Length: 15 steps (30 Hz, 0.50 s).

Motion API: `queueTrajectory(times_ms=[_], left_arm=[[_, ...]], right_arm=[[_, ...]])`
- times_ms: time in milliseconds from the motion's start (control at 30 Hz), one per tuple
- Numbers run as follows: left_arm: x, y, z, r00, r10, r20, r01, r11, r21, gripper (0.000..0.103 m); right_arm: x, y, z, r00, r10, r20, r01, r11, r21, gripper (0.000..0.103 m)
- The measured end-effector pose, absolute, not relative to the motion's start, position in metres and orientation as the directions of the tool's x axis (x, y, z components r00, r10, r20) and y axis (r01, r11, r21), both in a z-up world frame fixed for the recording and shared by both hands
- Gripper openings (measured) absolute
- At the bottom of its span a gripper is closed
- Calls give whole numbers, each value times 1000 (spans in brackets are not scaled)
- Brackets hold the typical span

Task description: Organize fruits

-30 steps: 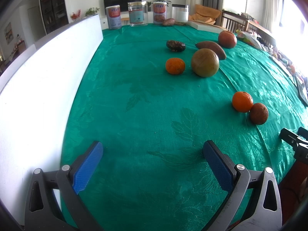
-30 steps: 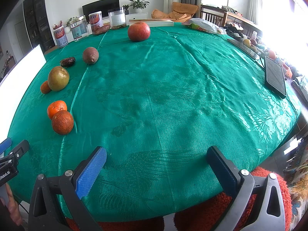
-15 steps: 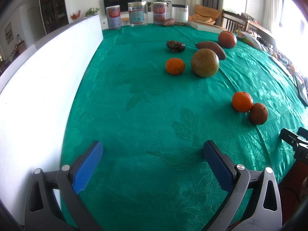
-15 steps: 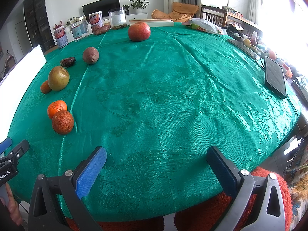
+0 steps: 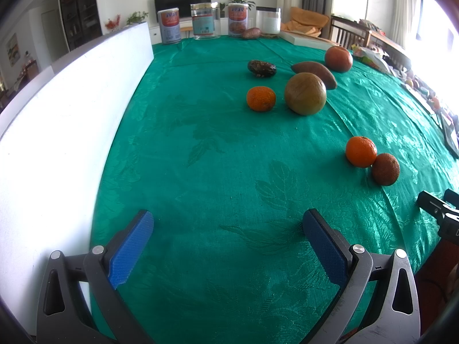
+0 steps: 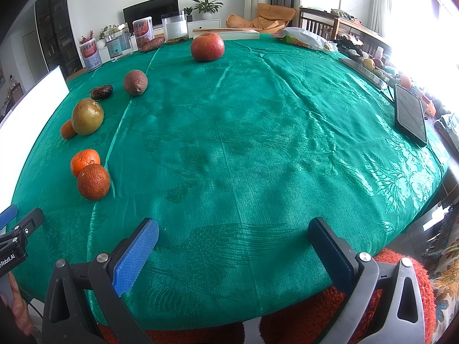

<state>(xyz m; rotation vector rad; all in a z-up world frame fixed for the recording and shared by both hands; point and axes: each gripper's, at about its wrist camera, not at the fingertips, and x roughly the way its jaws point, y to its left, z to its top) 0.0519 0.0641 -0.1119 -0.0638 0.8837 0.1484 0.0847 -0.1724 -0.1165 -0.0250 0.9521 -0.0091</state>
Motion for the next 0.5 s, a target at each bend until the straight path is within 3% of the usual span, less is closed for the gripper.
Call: queueTrajectory(times_ms=[333,500], left_arm=[[58,69,-106,582,54,-812,-105,994,-9,102],[73,72,-90,581,-68,-811,-65,990,-129,102]], right_arm=[[85,-172,-116,579,-18,-815,-4,1000,-25,103],[85,-172,-116,579,-18,-815,-4,1000,-25,103]])
